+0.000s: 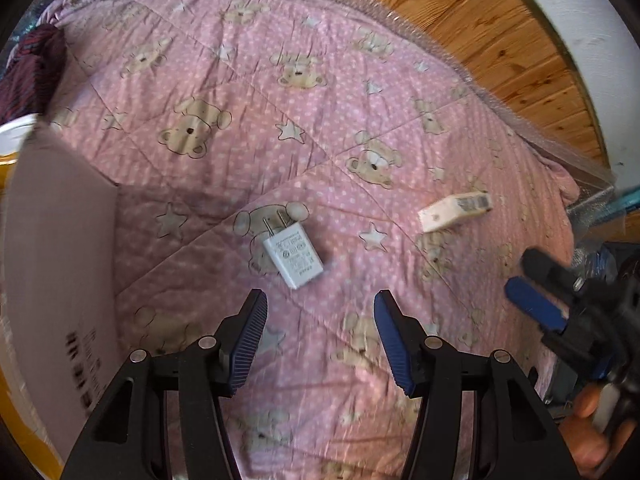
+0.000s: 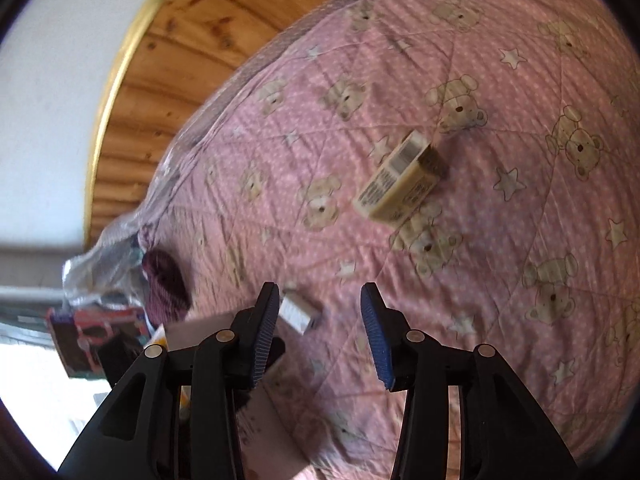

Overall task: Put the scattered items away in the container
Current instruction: 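Grasp the white charger plug with the left tool while the right tool grasps the tissue pack, then lift and carry the charger and tissue pack toward the cardboard box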

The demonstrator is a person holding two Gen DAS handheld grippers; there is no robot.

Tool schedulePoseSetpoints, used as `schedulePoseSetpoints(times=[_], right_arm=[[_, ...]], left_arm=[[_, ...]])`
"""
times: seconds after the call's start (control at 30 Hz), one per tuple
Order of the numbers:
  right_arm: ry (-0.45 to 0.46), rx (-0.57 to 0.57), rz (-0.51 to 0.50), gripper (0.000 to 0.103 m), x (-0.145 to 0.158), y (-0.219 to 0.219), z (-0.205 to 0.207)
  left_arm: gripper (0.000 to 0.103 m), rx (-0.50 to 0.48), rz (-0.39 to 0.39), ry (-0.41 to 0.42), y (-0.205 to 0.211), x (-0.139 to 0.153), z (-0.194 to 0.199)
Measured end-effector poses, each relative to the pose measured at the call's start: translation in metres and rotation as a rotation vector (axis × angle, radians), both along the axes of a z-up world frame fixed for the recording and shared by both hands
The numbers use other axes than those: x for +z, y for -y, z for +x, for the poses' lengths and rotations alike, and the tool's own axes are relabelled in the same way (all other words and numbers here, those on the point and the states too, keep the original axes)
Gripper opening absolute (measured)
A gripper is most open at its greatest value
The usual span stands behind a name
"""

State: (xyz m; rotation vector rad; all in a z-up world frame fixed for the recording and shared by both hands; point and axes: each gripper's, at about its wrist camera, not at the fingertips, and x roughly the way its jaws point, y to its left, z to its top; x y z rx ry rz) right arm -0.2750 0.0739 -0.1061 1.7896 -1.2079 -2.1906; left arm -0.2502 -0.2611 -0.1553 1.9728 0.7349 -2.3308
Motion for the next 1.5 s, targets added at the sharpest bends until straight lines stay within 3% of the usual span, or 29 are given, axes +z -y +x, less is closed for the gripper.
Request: schedulePoseSetpoints(times=[0.17, 0.37, 0.43, 0.53, 0.7, 0.77, 0.93, 1.03, 1.27, 1.5], right_arm=[[0.086, -0.130, -0.049, 0.049, -0.029, -0.022, -0.032], [0.211, -0.183, 0.080, 0.050, -0.065, -0.032, -0.062], [0.214, -0.196, 0.069, 0.057, -0.077, -0.033, -0.067], [0.206, -0.180, 0.095, 0.061, -0.080, -0.030, -0.071], [0.197, -0.139, 0.094, 0.061, -0.084, -0.026, -0.071], [0.225, -0.116, 0.065, 0.064, -0.095, -0.023, -0.074], [0.228, -0.012, 0.211, 0.061, -0.088, -0.002, -0.085], [0.184, 0.035, 0.245, 0.055, -0.083, 0.003, -0.073], [0.154, 0.091, 0.264, 0.055, -0.075, 0.003, -0.028], [0.149, 0.134, 0.258, 0.055, -0.065, 0.005, 0.016]], left_arm=[[0.057, 0.013, -0.029, 0.034, -0.001, -0.026, -0.018], [0.057, 0.026, -0.051, 0.084, 0.000, -0.059, -0.029], [0.059, 0.028, -0.052, 0.057, 0.001, -0.061, -0.030], [0.059, 0.020, -0.049, 0.030, 0.002, -0.062, -0.031], [0.036, 0.014, -0.040, 0.008, 0.013, -0.062, -0.023], [0.035, 0.018, -0.034, 0.008, 0.016, -0.063, -0.019], [0.038, 0.019, -0.043, 0.001, 0.013, -0.065, -0.017], [0.035, 0.006, -0.048, -0.020, 0.011, -0.062, -0.015], [0.034, -0.006, -0.027, -0.021, 0.016, -0.053, 0.000], [0.034, -0.041, -0.054, -0.041, 0.008, -0.028, 0.015]])
